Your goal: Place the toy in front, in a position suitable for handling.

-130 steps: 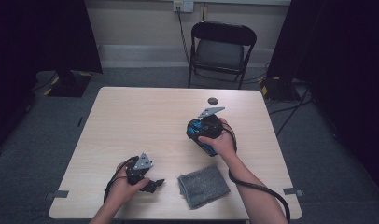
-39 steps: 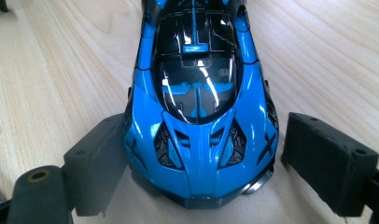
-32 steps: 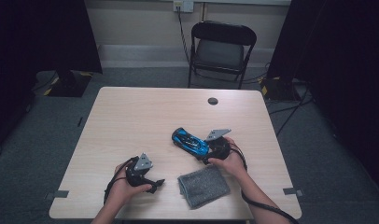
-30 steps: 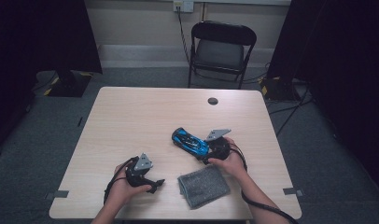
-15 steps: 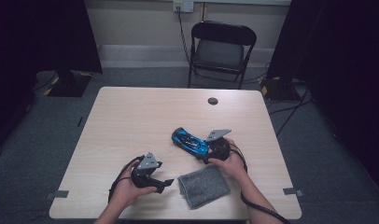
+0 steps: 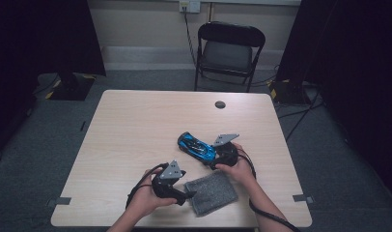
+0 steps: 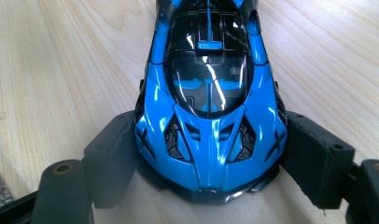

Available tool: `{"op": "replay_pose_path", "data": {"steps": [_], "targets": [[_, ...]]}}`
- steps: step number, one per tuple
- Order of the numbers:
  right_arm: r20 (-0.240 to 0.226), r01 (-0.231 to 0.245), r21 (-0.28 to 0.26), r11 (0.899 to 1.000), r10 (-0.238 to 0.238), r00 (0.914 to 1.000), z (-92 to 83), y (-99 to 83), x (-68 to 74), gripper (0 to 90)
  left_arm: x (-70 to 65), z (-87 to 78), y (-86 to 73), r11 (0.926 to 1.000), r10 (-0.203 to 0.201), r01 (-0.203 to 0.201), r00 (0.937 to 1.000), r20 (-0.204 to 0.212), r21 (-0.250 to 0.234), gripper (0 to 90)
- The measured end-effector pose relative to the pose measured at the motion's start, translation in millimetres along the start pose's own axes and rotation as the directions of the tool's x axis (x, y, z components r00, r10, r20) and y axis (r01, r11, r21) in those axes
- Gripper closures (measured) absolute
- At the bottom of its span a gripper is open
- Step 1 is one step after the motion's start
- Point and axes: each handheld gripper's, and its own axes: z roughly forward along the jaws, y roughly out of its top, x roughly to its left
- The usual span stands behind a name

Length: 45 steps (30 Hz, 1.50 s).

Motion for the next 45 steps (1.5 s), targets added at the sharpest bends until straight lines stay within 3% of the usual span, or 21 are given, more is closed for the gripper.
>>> {"op": "replay_pose_path", "data": {"steps": [3, 13, 17, 27, 30, 33, 39, 45], "targets": [[0.000, 0.000, 0.000, 1.000, 0.000, 1.0000, 0.0, 0.0, -0.1, 23.9, -5.3, 7.7, 4.7, 0.9996, 0.024, -0.024, 0.9995, 0.020, 0.014, 20.6], [0.000, 0.000, 0.000, 1.000, 0.000, 1.0000, 0.0, 0.0, 0.0, 23.9, -20.3, 37.4, 11.5, 0.9986, 0.050, -0.051, 0.9956, 0.080, 0.011, 30.8], [0.000, 0.000, 0.000, 1.000, 0.000, 1.0000, 0.0, 0.0, 0.1, 23.9, -20.3, 46.1, 6.1, 0.9953, 0.067, -0.070, 0.9968, 0.043, 0.067, 31.4], [0.002, 0.001, 0.000, 1.000, -0.001, 1.0000, -0.1, 0.0, 0.1, 24.0, -24.2, 50.3, -1.4, 0.9867, 0.136, -0.137, 0.9906, 0.011, 0.088, 33.0], [0.002, 0.002, 0.000, 1.000, -0.002, 1.0000, -0.1, 0.0, 0.2, 24.0, -25.0, 50.5, -2.4, 0.9879, 0.128, -0.128, 0.9917, 0.005, 0.087, 34.4], [0.002, 0.001, 0.000, 1.000, -0.001, 1.0000, -0.1, -0.1, 0.3, 24.0, -24.1, 49.4, -2.8, 0.9885, 0.120, -0.119, 0.9928, -0.001, 0.092, 38.9], [0.002, 0.002, 0.000, 1.000, -0.002, 1.0000, 0.0, -0.1, 0.3, 24.0, -21.4, 44.2, -4.3, 0.9904, 0.105, -0.102, 0.9939, -0.033, 0.094, 63.4], [0.002, 0.001, 0.000, 1.000, -0.001, 1.0000, 0.0, -0.1, 0.4, 24.0, -27.0, 42.6, 0.0, 0.9873, 0.085, -0.074, 0.9934, -0.076, 0.141, 72.2]]}}
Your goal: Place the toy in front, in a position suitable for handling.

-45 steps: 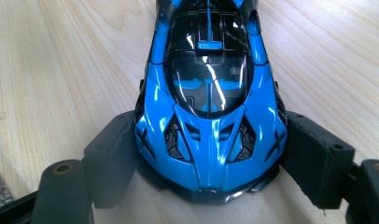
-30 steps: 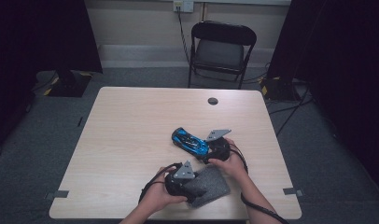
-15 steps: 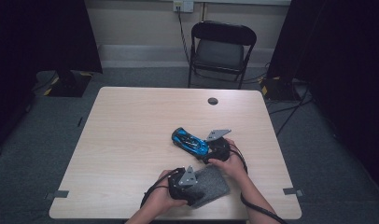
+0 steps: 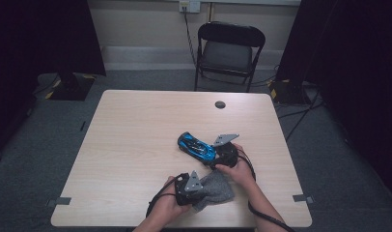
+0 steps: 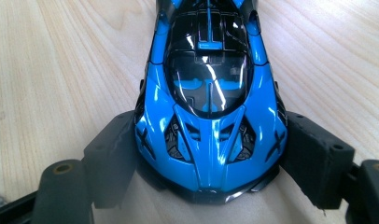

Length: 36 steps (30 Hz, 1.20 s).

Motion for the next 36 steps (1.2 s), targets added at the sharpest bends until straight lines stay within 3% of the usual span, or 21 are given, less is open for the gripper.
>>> {"op": "replay_pose_path", "data": {"steps": [4, 8, 15, 29, 31, 36], "targets": [[0.000, 0.000, 0.000, 1.000, 0.000, 1.0000, 0.0, 0.0, -0.1, 24.0, 6.5, -2.2, -1.8, 0.9980, -0.059, 0.059, 0.9977, 0.033, -0.021, 74.7], [0.002, -0.001, 0.000, 1.000, 0.001, 1.0000, -0.1, -0.1, 0.1, 24.0, 12.4, -9.1, -1.6, 0.9961, -0.087, 0.088, 0.9958, 0.029, -0.011, 75.3], [0.004, -0.005, 0.000, 1.000, 0.005, 1.0000, -0.2, -0.2, 0.4, 24.0, 30.1, -31.6, -6.8, 0.9817, -0.181, 0.182, 0.9832, 0.024, -0.055, 75.6], [0.006, -0.008, 0.000, 1.000, 0.008, 1.0000, -0.2, -0.2, 0.6, 24.0, 54.6, -63.5, -10.1, 0.9713, -0.212, 0.203, 0.9757, -0.056, -0.123, 75.6], [0.006, -0.008, 0.000, 1.000, 0.008, 1.0000, -0.2, -0.2, 0.6, 24.0, 57.4, -65.7, -11.8, 0.9671, -0.228, 0.219, 0.9720, -0.058, -0.130, 75.5], [0.006, -0.007, -0.001, 1.000, 0.007, 1.0000, -0.2, -0.2, 0.6, 24.0, 64.9, -70.6, -15.2, 0.9653, -0.234, 0.221, 0.9689, -0.081, -0.139, 75.5]]}}
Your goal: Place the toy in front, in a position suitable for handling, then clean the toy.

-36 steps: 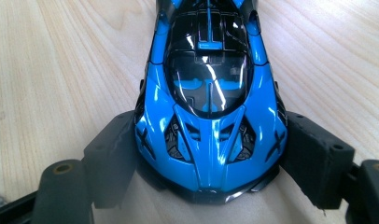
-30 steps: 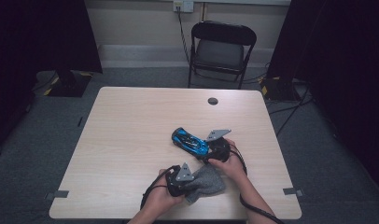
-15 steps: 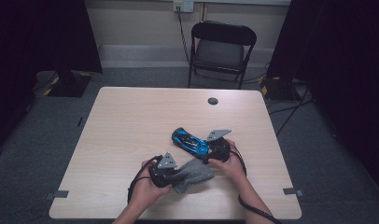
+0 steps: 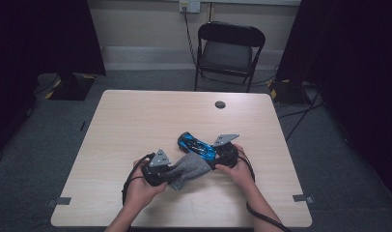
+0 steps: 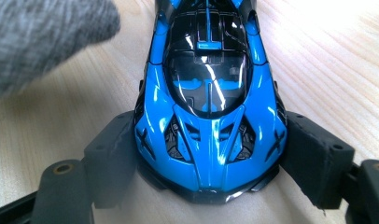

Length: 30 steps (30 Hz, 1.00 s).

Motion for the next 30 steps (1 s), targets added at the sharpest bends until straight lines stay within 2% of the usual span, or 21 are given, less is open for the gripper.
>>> {"op": "replay_pose_path", "data": {"steps": [4, 6, 20, 22, 30], "targets": [[0.000, 0.000, 0.000, 1.000, 0.000, 1.0000, 0.0, 0.0, 0.0, 24.0, 4.9, -3.0, 0.4, 1.0000, 0.007, -0.007, 0.9998, -0.021, -0.007, 75.5], [0.000, 0.000, 0.000, 1.000, 0.000, 1.0000, 0.0, 0.0, 0.1, 24.0, 6.2, -3.9, 0.2, 1.0000, -0.002, 0.002, 0.9998, -0.018, -0.009, 75.5], [0.000, 0.002, 0.001, 1.000, -0.002, 1.0000, -0.1, 0.0, 0.0, 24.0, 11.9, -7.0, 1.6, 1.0000, 0.001, -0.002, 0.9987, -0.051, -0.004, 75.5], [-0.001, 0.001, 0.000, 1.000, -0.001, 1.0000, -0.1, 0.0, 0.0, 24.0, 12.4, -6.6, 2.6, 0.9999, -0.005, 0.004, 0.9986, -0.052, -0.013, 75.4], [-0.001, 0.001, 0.001, 1.000, -0.001, 1.0000, -0.1, 0.0, -0.2, 24.0, 14.5, 3.0, 8.1, 1.0000, 0.001, 0.000, 0.9979, -0.064, 0.003, 75.5]]}}
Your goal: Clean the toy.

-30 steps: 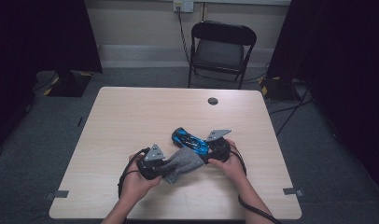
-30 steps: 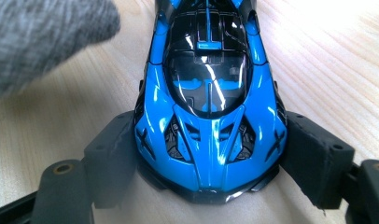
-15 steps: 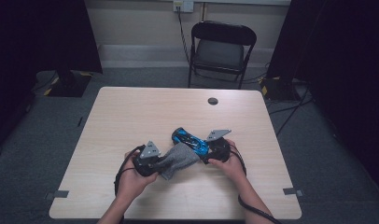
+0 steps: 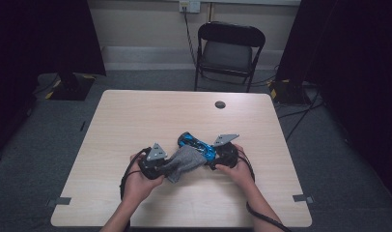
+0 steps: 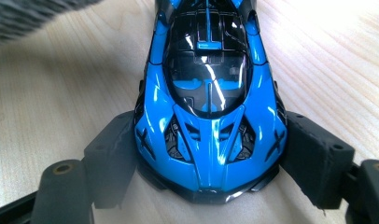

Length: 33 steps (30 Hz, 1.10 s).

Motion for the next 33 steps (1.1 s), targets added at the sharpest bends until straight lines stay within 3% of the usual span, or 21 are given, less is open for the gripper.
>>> {"op": "replay_pose_path", "data": {"steps": [6, 10, 17, 24, 27, 30, 33], "targets": [[0.000, 0.000, 0.000, 1.000, 0.000, 1.0000, 0.0, 0.0, 0.0, 24.0, 2.0, 13.7, 6.6, 0.9998, 0.016, -0.016, 0.9995, -0.027, 0.013, 75.4], [0.000, -0.001, 0.000, 1.000, 0.001, 1.0000, 0.0, 0.0, 0.1, 24.0, 1.7, 19.8, 17.4, 0.9996, 0.028, -0.028, 0.9990, -0.035, -0.003, 75.4], [0.000, 0.000, 0.000, 1.000, 0.000, 1.0000, 0.0, 0.0, 0.1, 24.0, -1.5, 35.6, 37.7, 0.9957, 0.092, -0.091, 0.9934, -0.069, 0.015, 75.1], [0.000, -0.001, 0.000, 1.000, 0.001, 1.0000, 0.0, 0.0, 0.1, 24.0, -3.3, 61.1, 35.3, 0.9964, 0.079, -0.077, 0.9945, -0.069, 0.034, 74.3], [0.000, 0.000, 0.000, 1.000, 0.000, 1.0000, 0.0, 0.0, 0.1, 24.0, -4.4, 66.5, 33.9, 0.9953, 0.091, -0.087, 0.9910, -0.098, 0.043, 73.8], [0.000, 0.000, 0.000, 1.000, 0.000, 1.0000, 0.0, 0.0, 0.1, 24.0, -6.7, 71.7, 36.7, 0.9901, 0.129, -0.121, 0.9839, -0.124, 0.072, 73.5], [0.000, 0.000, 0.000, 1.000, 0.000, 1.0000, 0.0, -0.1, 0.2, 24.0, -9.5, 75.2, 38.2, 0.9910, 0.122, -0.115, 0.9867, -0.107, 0.068, 72.0]]}}
